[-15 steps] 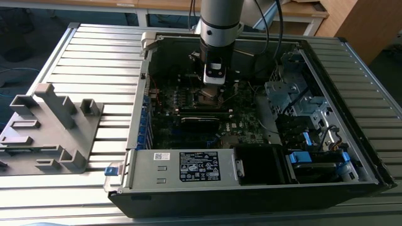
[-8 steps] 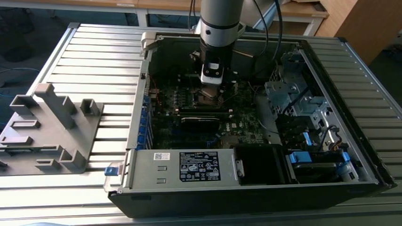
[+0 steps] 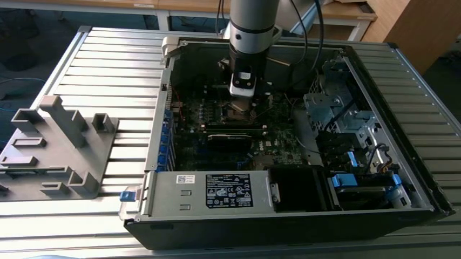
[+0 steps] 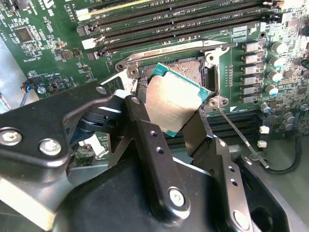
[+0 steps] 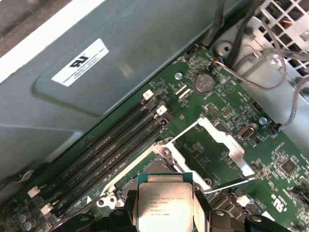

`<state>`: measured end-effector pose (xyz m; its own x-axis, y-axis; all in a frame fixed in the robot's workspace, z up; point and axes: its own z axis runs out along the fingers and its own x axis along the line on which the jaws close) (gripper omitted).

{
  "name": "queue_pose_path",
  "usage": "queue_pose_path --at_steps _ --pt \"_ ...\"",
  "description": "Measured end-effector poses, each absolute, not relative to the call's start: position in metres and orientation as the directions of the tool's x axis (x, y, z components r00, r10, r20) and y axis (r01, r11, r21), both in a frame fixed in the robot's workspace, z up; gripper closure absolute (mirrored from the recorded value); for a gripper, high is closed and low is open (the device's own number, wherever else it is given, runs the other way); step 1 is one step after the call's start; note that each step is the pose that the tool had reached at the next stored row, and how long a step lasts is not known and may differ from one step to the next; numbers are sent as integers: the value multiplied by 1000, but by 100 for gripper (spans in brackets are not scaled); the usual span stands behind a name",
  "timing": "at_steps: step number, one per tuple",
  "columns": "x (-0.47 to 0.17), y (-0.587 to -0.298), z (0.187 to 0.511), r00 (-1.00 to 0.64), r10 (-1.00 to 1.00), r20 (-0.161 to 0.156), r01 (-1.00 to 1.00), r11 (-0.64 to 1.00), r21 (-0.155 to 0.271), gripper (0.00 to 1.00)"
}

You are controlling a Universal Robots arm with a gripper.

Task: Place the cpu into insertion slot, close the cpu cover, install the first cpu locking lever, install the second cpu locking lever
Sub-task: 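Place the cpu into insertion slot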

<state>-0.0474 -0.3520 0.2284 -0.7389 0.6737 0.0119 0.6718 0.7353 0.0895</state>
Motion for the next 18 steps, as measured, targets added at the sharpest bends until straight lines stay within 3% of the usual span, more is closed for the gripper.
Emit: queue_pose_path --at_steps 18 --pt "-47 -352 227 -484 875 12 872 481 89 46"
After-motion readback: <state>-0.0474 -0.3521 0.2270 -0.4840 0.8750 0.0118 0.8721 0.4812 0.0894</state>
